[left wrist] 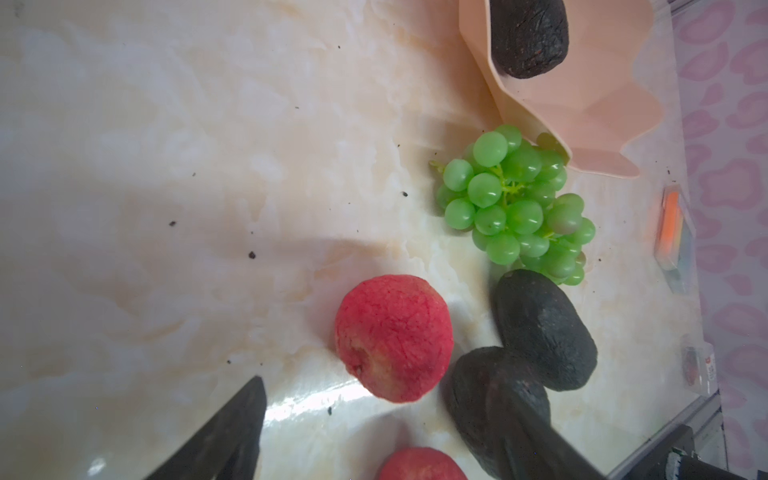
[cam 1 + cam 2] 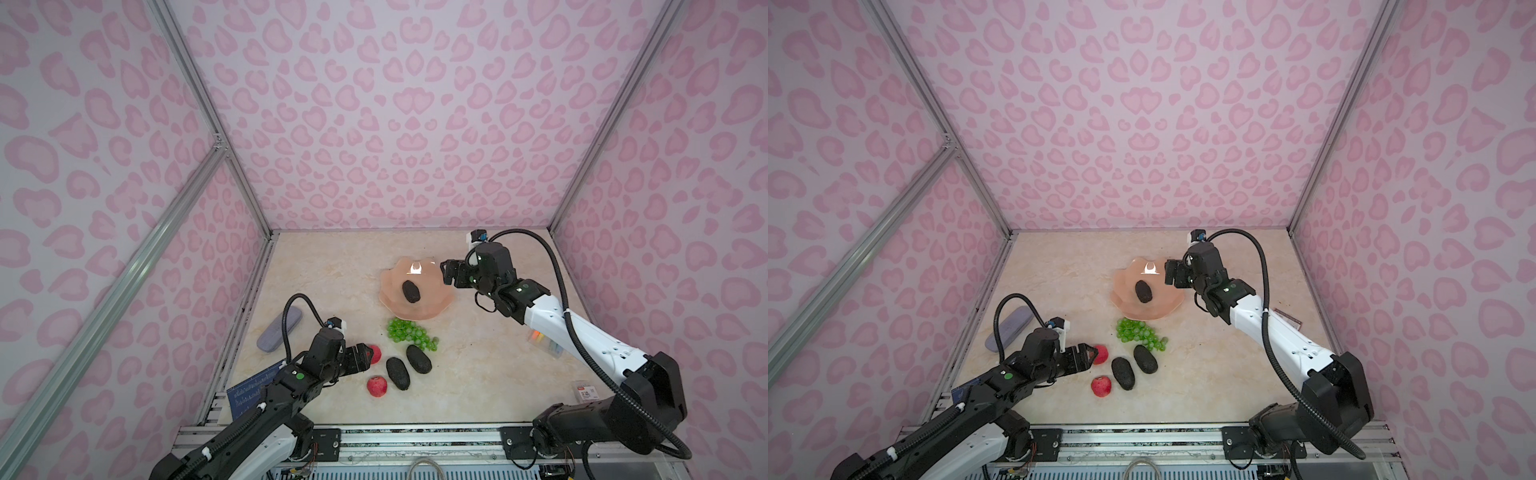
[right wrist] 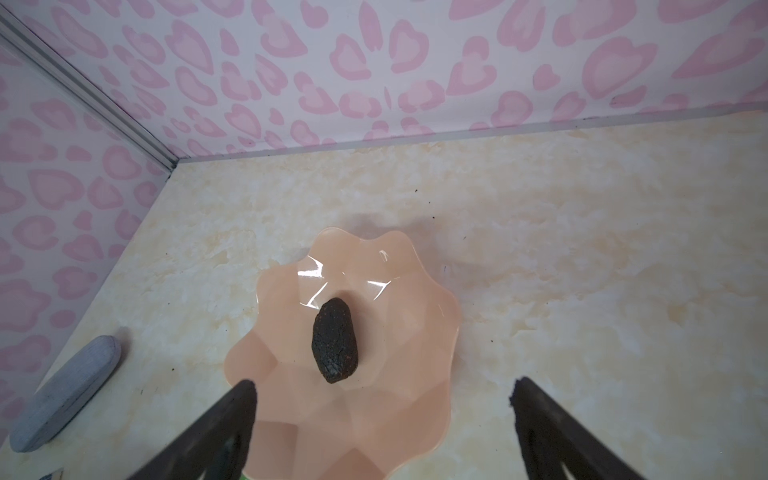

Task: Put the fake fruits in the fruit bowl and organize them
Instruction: 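Grasp the red apple beside the grapes with the left gripper while the right gripper withdraws, then carry the red apple into the bowl with the left gripper and release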

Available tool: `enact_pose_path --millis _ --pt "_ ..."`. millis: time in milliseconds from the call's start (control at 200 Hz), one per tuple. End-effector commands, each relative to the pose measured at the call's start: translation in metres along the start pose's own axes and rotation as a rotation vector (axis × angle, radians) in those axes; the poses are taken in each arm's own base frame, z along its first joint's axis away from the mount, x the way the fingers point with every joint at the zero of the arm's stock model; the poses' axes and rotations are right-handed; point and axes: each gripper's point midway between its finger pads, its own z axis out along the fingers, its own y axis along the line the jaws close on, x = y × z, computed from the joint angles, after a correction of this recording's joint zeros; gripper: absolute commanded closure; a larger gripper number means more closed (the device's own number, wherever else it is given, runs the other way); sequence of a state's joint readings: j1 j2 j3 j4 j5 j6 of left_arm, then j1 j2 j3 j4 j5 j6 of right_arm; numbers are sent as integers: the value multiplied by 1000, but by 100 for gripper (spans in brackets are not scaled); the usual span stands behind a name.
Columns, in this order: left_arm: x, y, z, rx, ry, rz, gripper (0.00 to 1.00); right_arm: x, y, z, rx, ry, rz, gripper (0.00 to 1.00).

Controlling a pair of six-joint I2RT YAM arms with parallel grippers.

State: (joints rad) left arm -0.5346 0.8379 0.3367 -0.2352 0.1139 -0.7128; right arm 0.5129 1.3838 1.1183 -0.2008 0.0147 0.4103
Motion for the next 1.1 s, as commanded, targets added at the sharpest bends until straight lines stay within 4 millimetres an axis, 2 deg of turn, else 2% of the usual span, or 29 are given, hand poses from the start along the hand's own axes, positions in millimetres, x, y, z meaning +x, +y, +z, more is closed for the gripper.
enact_pose_path --millis 0,155,335,570,710,835,960,1100 --pt "-11 -10 6 17 -34 23 17 -12 2 -9 -17 -60 -4 3" --pt "-10 -6 14 -26 -7 52 21 -15 -1 -19 -15 -87 0 3" --pt "-11 -4 24 -44 9 53 30 -12 -8 -22 3 -85 5 3" --pt "-10 -7 36 -53 47 56 49 -11 -16 -21 16 -82 24 3" --pt "-15 -7 32 -75 43 68 59 -10 -19 -21 19 -81 33 3" --pt "-34 -29 15 -42 12 118 60 -10 -21 -21 21 -81 37 3" --pt "-66 -60 -1 -2 -36 189 59 -8 -22 -20 22 -73 42 3" --pt "-99 -90 4 0 -39 274 59 -3 -24 -20 23 -56 47 3"
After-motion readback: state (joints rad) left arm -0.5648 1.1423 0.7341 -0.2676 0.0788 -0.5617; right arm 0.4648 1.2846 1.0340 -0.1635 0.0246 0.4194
